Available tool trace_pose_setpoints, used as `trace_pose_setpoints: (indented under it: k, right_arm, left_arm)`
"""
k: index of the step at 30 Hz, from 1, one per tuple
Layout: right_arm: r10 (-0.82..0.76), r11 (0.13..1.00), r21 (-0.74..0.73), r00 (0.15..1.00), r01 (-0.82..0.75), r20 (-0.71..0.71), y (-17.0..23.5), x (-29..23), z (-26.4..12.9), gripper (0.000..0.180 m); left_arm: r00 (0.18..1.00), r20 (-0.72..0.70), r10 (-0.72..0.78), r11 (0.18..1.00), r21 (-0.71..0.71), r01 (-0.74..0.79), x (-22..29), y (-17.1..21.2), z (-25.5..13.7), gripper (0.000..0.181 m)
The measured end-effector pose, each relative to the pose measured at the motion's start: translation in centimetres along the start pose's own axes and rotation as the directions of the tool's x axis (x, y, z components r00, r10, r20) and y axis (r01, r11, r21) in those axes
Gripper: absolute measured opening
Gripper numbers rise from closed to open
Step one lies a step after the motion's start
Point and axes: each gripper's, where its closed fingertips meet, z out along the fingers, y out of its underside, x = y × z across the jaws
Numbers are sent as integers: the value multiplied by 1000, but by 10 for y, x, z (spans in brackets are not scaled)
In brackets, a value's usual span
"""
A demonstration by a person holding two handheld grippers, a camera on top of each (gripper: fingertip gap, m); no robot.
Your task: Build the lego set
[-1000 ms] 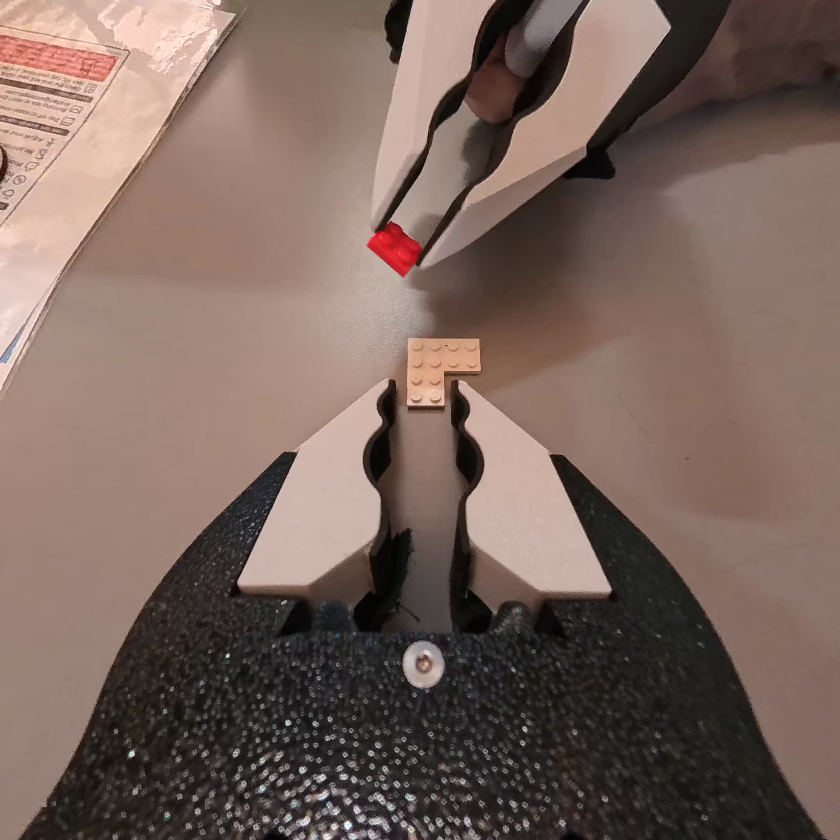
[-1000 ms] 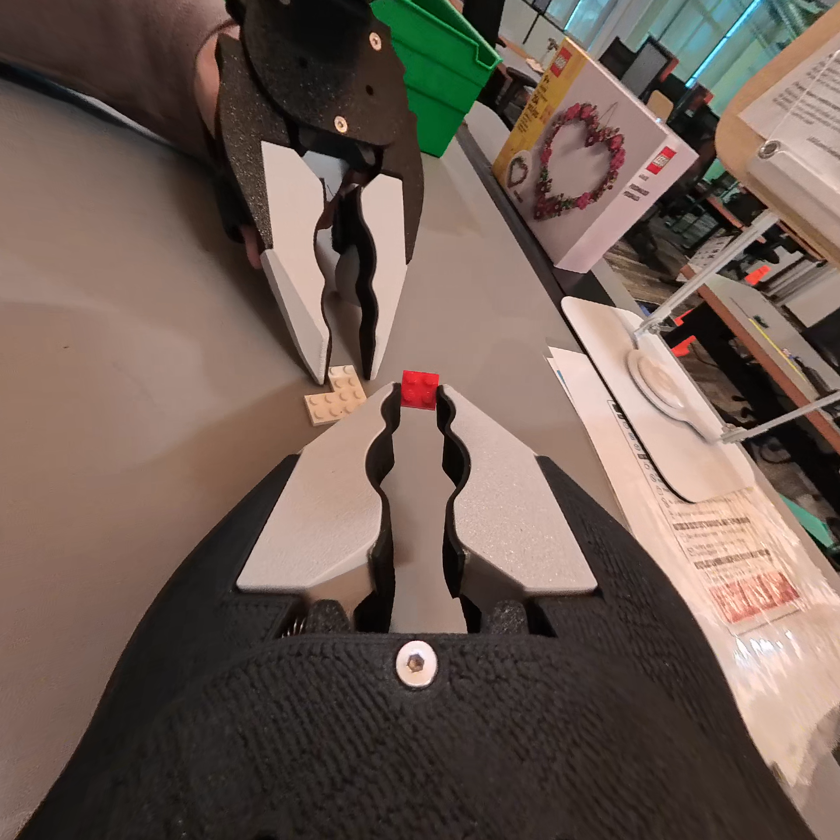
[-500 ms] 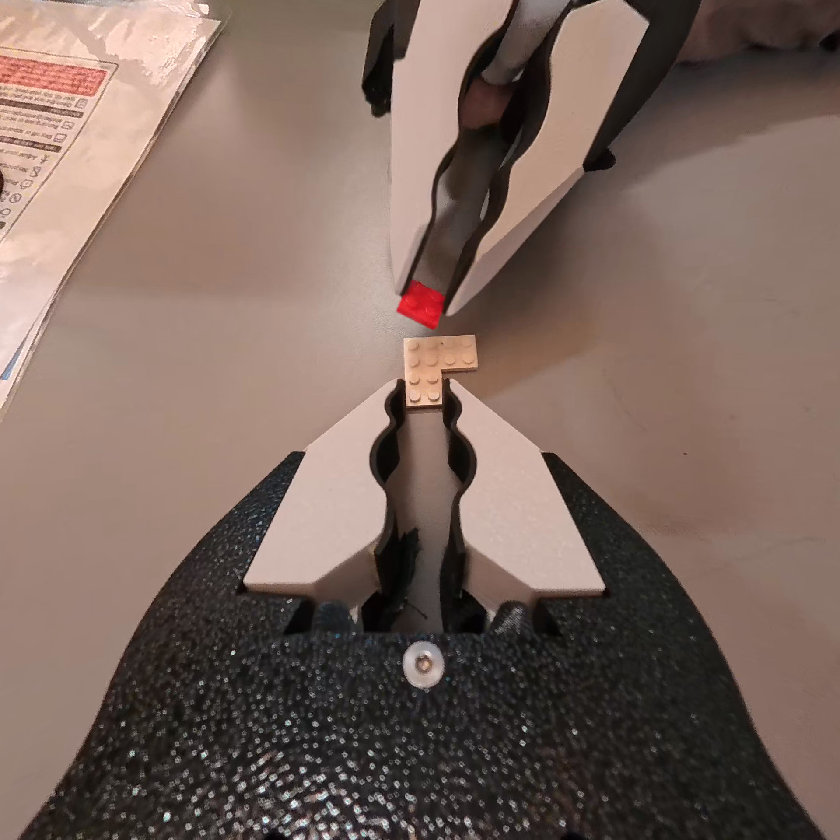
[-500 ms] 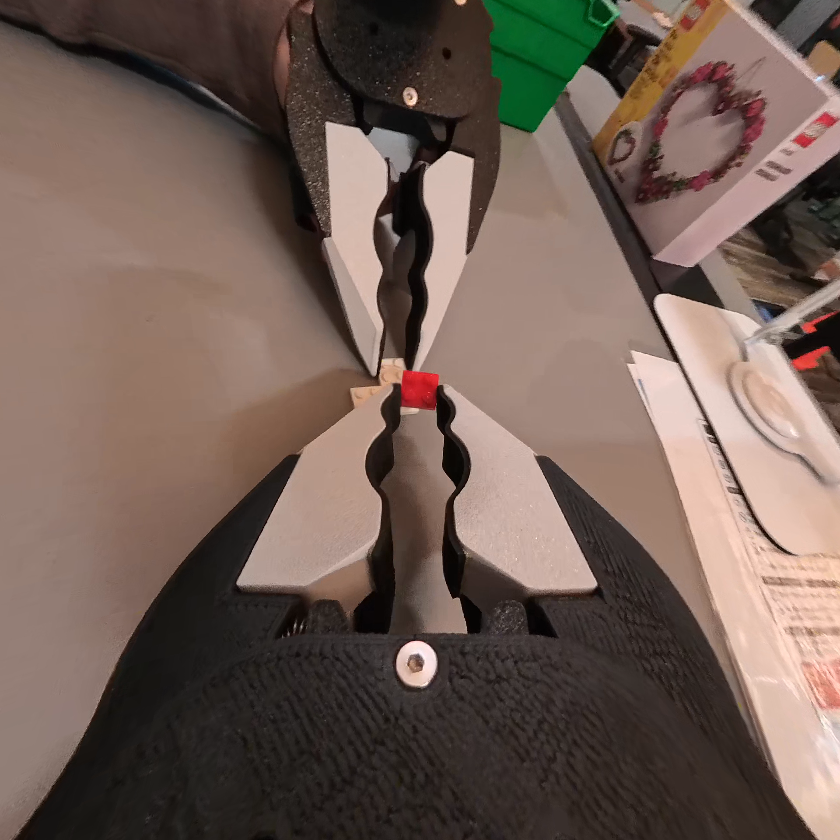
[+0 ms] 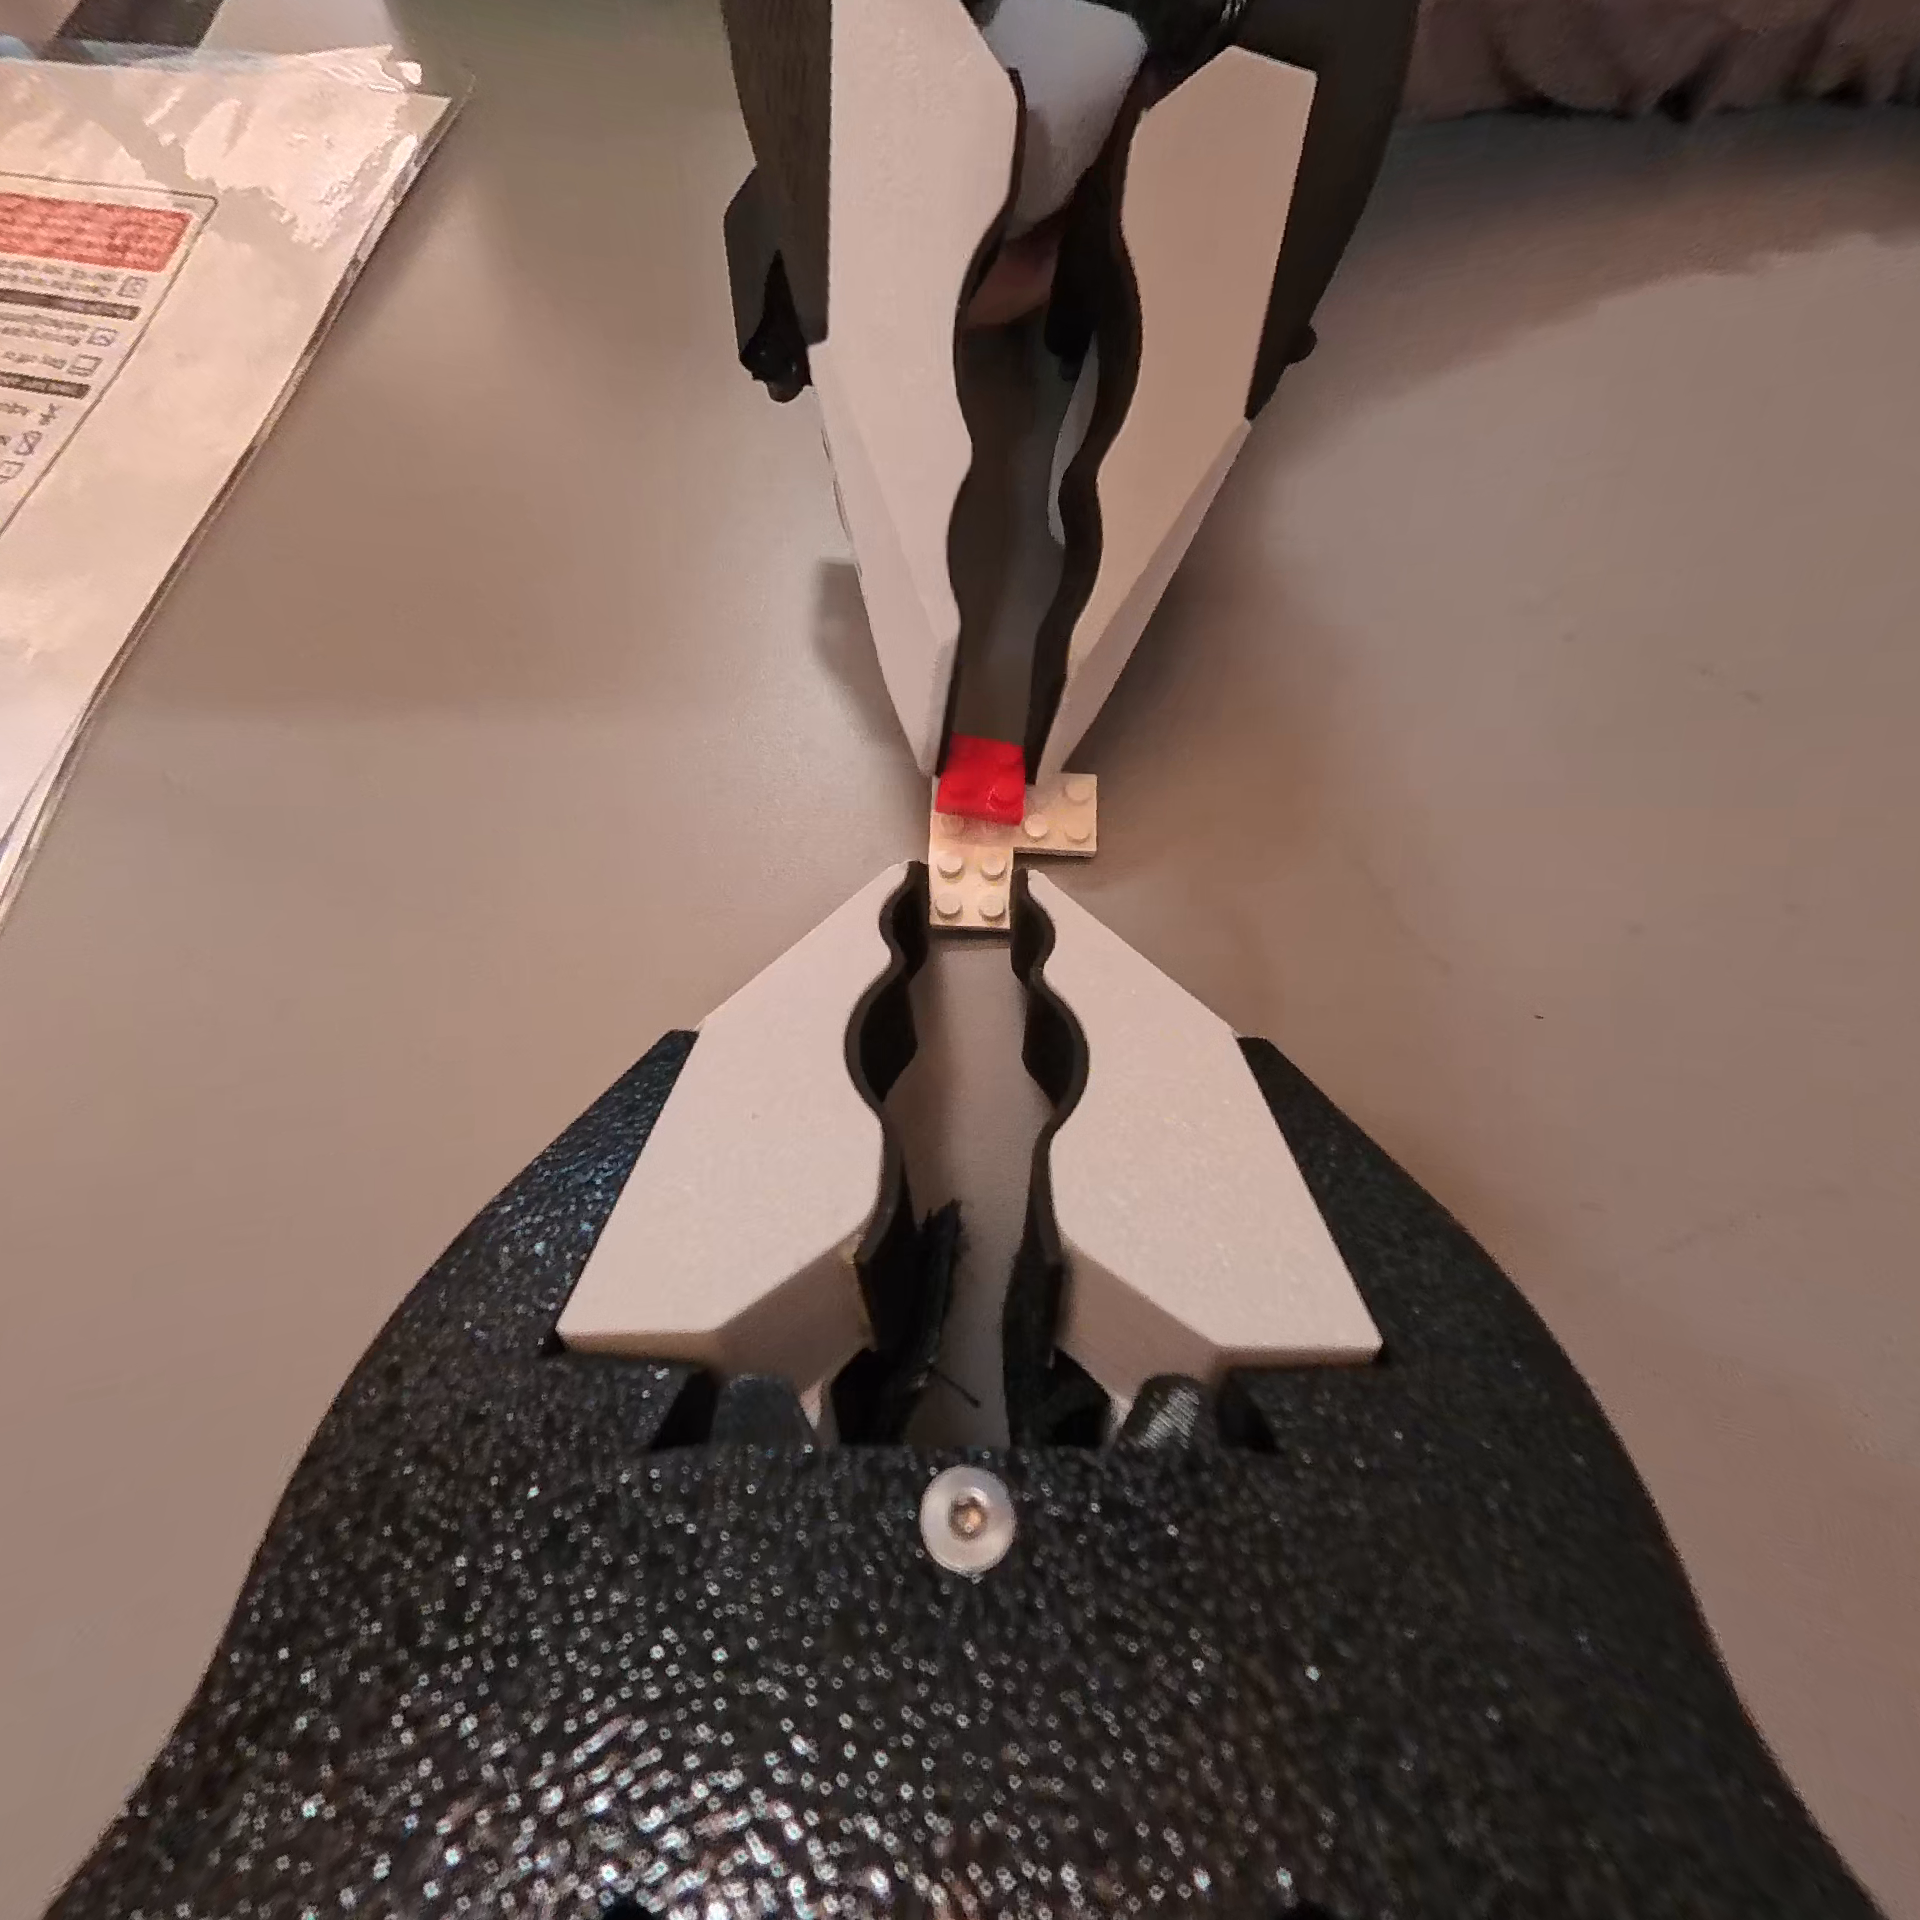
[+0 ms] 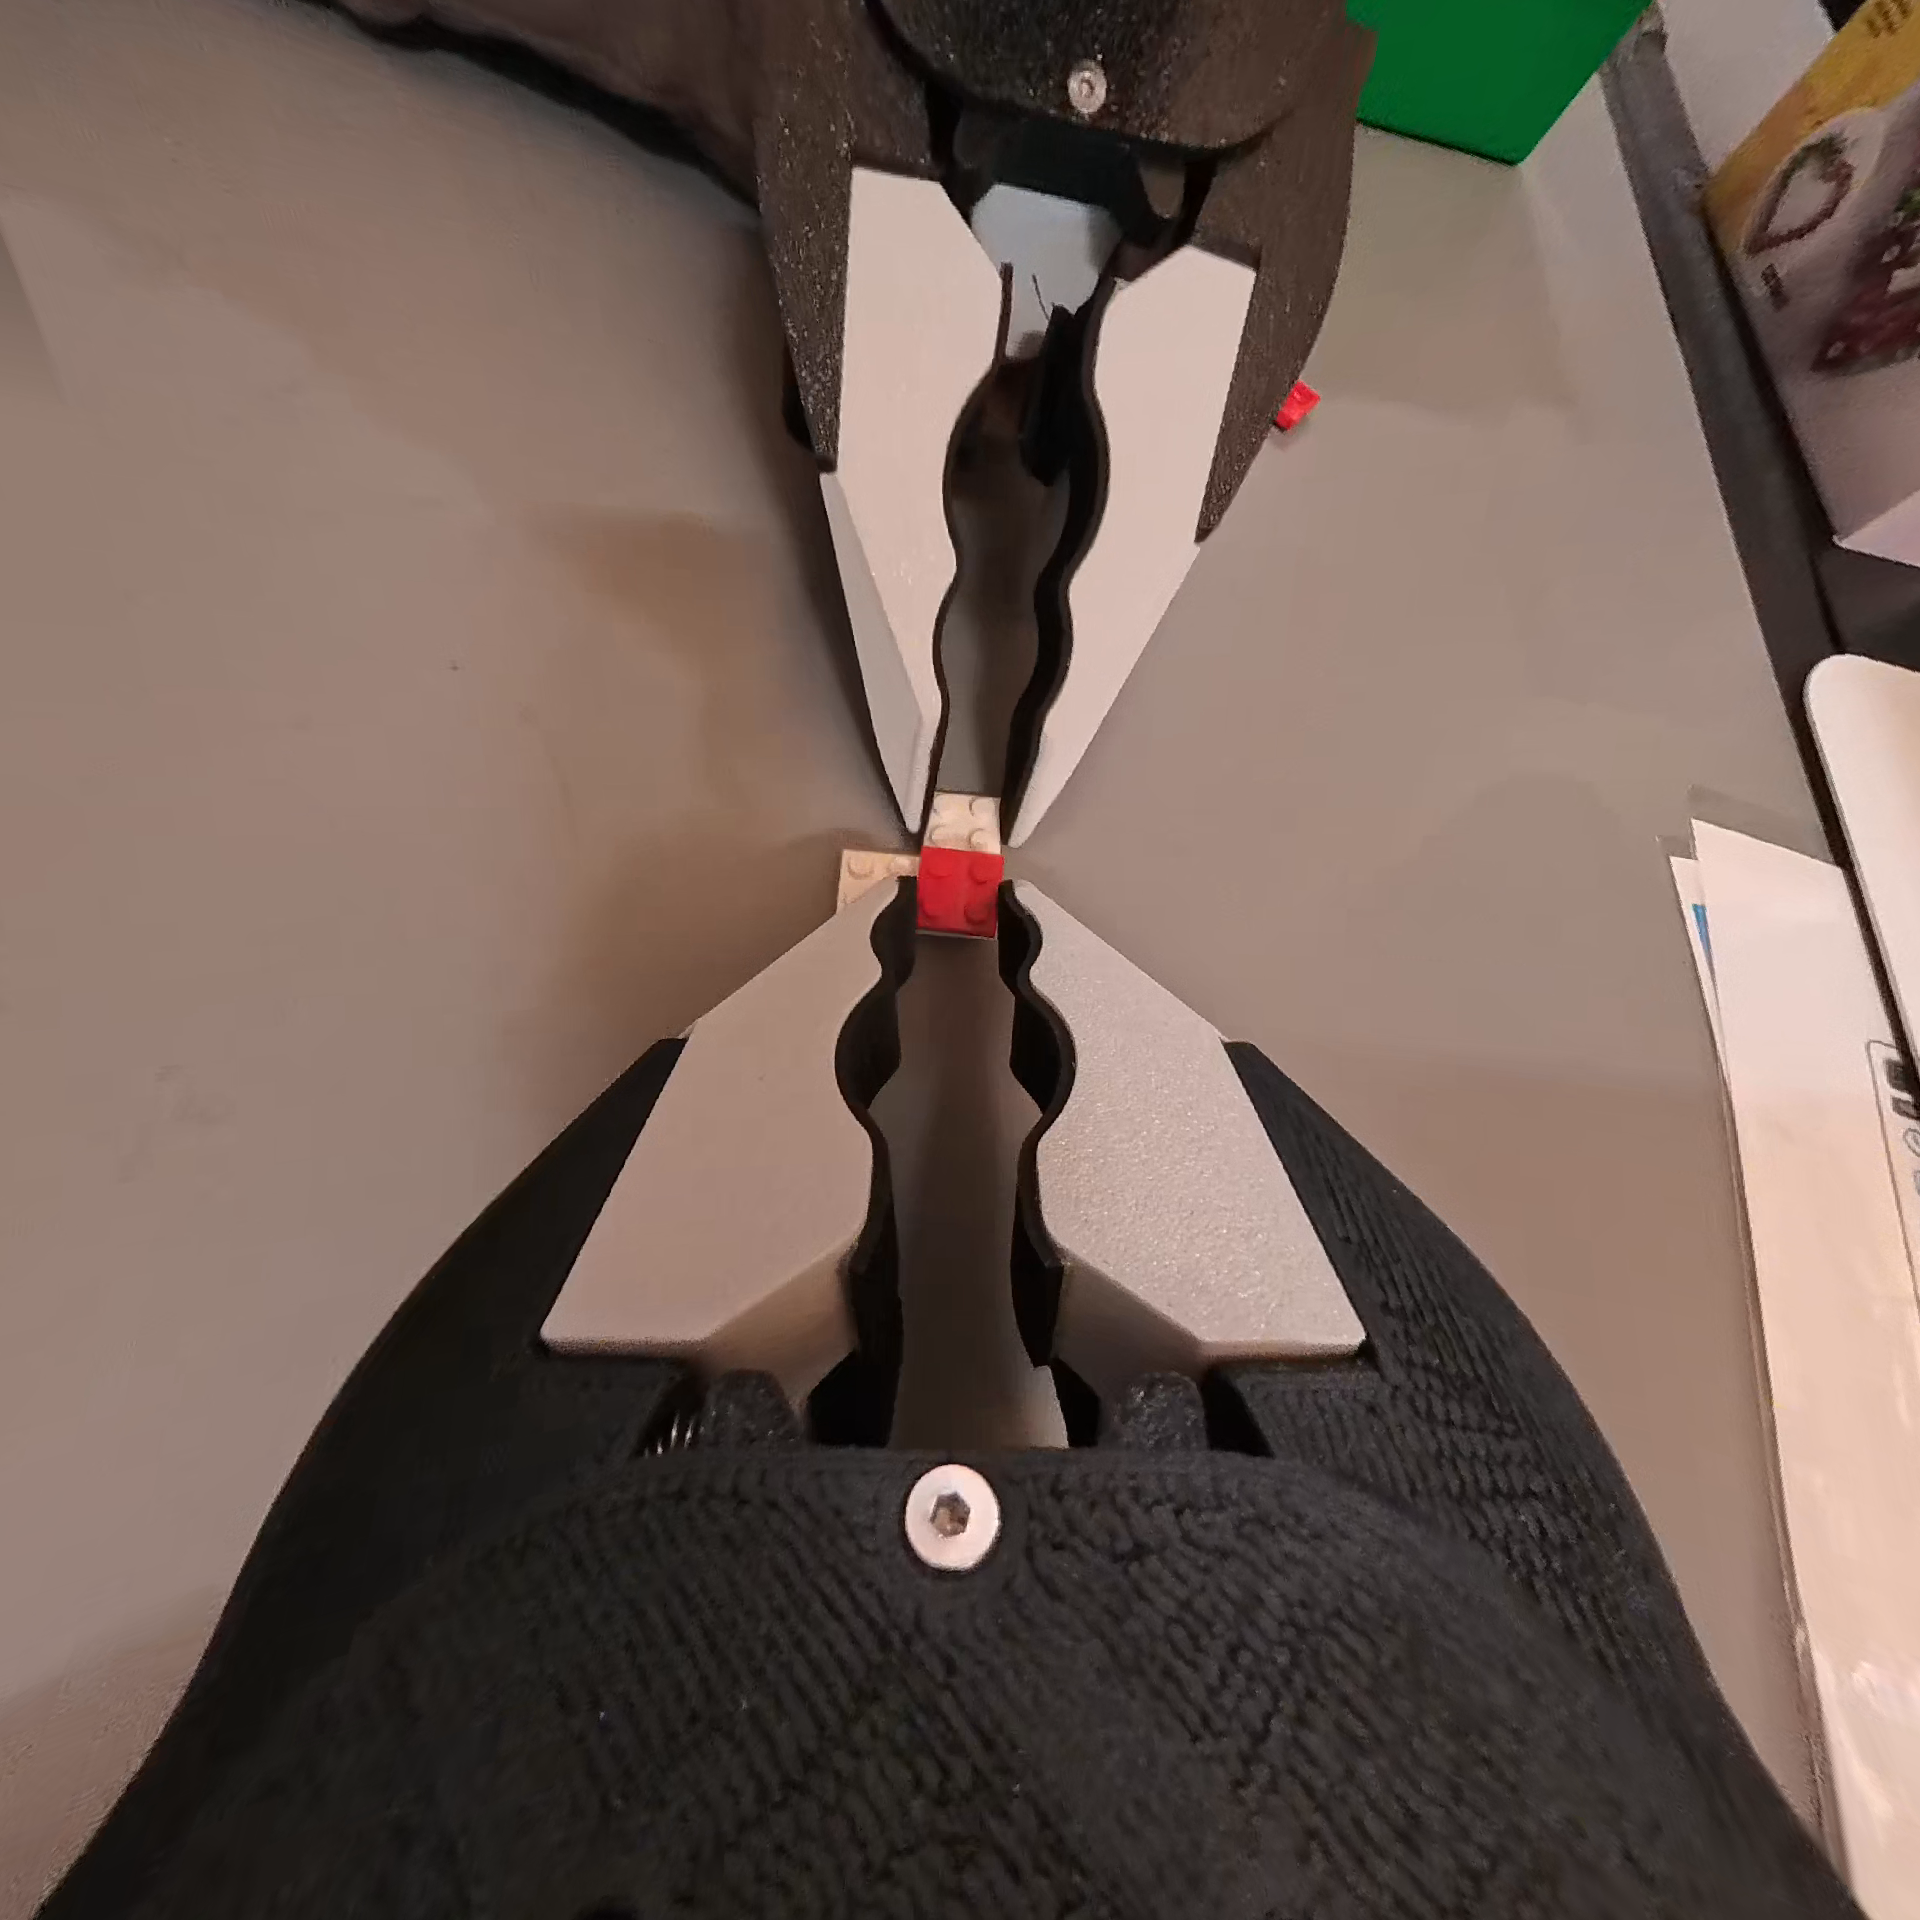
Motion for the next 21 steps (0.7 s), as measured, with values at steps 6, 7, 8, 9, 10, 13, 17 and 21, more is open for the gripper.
trace_pose_setpoints:
  k: [6,7,8,9,10,13,17,21]
  right_arm:
    - [-21,999,-42,999,23,27,1,-1,4,14]
    - [-18,999,-45,999,20,32,1,-2,4,14]
    - [-14,999,-48,999,16,36,1,-2,3,14]
    - [-10,999,-51,999,12,40,1,-2,3,14]
    - [-5,999,-53,999,7,43,1,-2,3,14]
    - [6,998,-56,999,-4,45,2,-1,2,14]
    - [9,998,-62,999,-6,49,2,-1,2,14]
    - [9,998,-68,998,-5,54,1,-2,3,14]
  left_arm:
    - [1000,-2,5,1000,-5,-5,0,0,0,14]
    - [1000,-3,6,1000,-4,-6,1,0,0,14]
    - [1000,-4,6,1000,-3,-6,1,0,0,14]
    - [1000,-4,6,1000,-2,-6,1,0,0,14]
    - [1000,-5,7,1000,-1,-7,1,0,0,14]
    - [1000,-6,10,1000,3,-10,1,0,0,14]
    - [1000,-9,11,1000,3,-11,1,0,0,14]
    - [1000,-14,6,1000,5,-6,1,0,0,14]
